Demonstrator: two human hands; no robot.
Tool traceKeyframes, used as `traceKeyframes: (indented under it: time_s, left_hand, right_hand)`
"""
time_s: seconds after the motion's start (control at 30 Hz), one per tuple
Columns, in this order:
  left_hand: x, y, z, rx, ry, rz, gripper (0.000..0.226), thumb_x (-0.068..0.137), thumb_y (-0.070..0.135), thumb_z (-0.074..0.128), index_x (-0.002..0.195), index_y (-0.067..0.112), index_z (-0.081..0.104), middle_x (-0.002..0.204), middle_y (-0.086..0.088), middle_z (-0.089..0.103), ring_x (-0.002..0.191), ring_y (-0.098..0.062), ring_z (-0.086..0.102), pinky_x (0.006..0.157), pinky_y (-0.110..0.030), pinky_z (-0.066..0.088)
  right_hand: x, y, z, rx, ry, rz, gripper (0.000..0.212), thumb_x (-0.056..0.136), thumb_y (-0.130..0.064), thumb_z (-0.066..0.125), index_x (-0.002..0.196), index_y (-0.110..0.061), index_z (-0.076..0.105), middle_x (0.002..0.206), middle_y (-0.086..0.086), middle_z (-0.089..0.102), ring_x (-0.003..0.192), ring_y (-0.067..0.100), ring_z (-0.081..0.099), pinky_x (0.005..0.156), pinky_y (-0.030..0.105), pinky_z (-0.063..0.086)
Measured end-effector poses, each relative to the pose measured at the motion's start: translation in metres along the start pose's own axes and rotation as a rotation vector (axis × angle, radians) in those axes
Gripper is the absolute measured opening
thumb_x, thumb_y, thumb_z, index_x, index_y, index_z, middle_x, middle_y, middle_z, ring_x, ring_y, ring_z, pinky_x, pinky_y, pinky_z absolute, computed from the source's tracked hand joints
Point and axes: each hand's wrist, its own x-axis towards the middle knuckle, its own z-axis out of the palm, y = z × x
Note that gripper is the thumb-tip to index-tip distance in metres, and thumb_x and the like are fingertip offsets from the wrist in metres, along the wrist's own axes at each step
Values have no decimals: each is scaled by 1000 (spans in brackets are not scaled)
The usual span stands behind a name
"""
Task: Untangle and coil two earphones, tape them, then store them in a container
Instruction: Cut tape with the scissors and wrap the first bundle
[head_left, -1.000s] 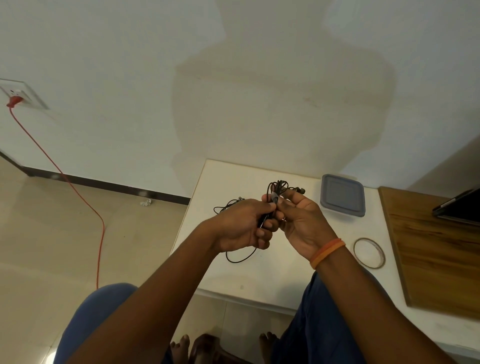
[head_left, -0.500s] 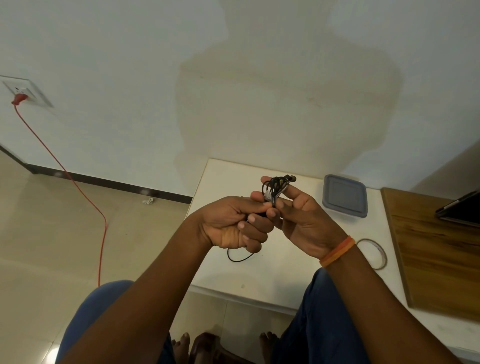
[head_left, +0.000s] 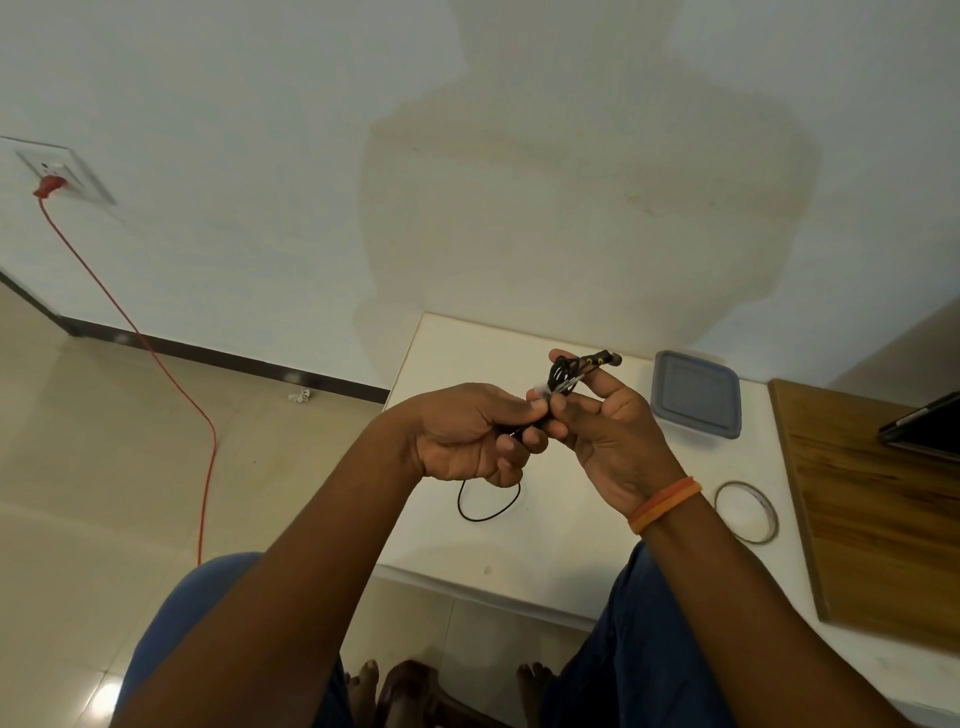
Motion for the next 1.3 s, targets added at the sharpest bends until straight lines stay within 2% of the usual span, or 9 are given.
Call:
traceKeyframes:
  time_s: [0.1, 0.37, 0.6, 0.8, 0.93, 1.07, 1.13, 1.23, 1.3]
  left_hand:
    - [2, -3, 4, 124, 158, 113, 24, 92, 27, 61, 100, 4, 63, 77, -4, 61, 52, -6, 49, 57, -21, 45]
    - [9, -16, 25, 322, 281, 308, 24, 107, 29, 39, 111, 9, 51, 72, 3, 43, 55, -7, 34, 55, -20, 34]
    - [17, -22, 37, 629, 452, 377, 25, 107, 29, 38, 97, 9, 48, 70, 2, 38, 58, -11, 30, 54, -25, 31]
    - [27, -27, 32, 918, 601, 462, 40, 107, 31, 35, 91, -2, 51, 65, 5, 41, 44, -3, 33, 51, -24, 29]
    - [29, -29, 34, 728, 601, 497, 40, 108, 30, 30, 85, 7, 54, 57, 10, 41, 45, -3, 32, 49, -23, 27]
    - [25, -25, 34, 398, 430, 424, 35, 108, 35, 31, 87, 14, 50, 62, 7, 36, 49, -7, 26, 49, -21, 23]
    - [21, -24, 32, 314, 348, 392, 33, 107, 36, 32, 87, 16, 49, 65, 6, 36, 53, -8, 25, 52, -22, 23]
    - [19, -23, 31, 322, 343, 388, 32, 107, 37, 33, 86, 16, 46, 64, 7, 36, 53, -9, 25, 52, -22, 24]
    - [20, -23, 31, 390, 412, 394, 32, 107, 36, 33, 85, 16, 45, 62, 8, 35, 50, -7, 26, 51, -21, 25]
  right_hand:
    - [0, 2, 3, 45, 40, -22, 51, 79, -7, 63, 129, -13, 54, 87, 12, 72, 80, 19, 68, 77, 27, 56]
    - [3, 5, 1, 116, 177, -45, 36, 90, 1, 55, 122, -14, 57, 83, 7, 73, 83, 16, 70, 76, 23, 55]
    - [5, 8, 0, 131, 253, -66, 40, 86, 1, 59, 124, -13, 58, 84, 10, 74, 85, 17, 71, 75, 23, 56]
    - [4, 9, 0, 146, 264, -66, 34, 90, 3, 56, 120, -11, 59, 85, 10, 74, 85, 18, 71, 73, 25, 57]
    - [3, 7, 3, 143, 248, -75, 38, 78, -11, 66, 116, -10, 60, 90, 11, 75, 87, 19, 71, 75, 26, 57]
    - [3, 6, 3, 160, 224, -62, 35, 76, -11, 67, 111, -9, 62, 92, 12, 74, 81, 16, 69, 73, 24, 55]
    - [3, 5, 1, 159, 200, -54, 31, 77, -11, 67, 108, -8, 63, 93, 15, 72, 86, 17, 70, 77, 26, 55]
    - [1, 2, 2, 124, 179, -55, 26, 78, -12, 68, 103, -6, 65, 97, 17, 72, 92, 21, 69, 77, 28, 56]
    - [-1, 3, 2, -4, 263, -77, 22, 80, -11, 71, 101, -5, 67, 97, 14, 74, 91, 24, 71, 79, 32, 58]
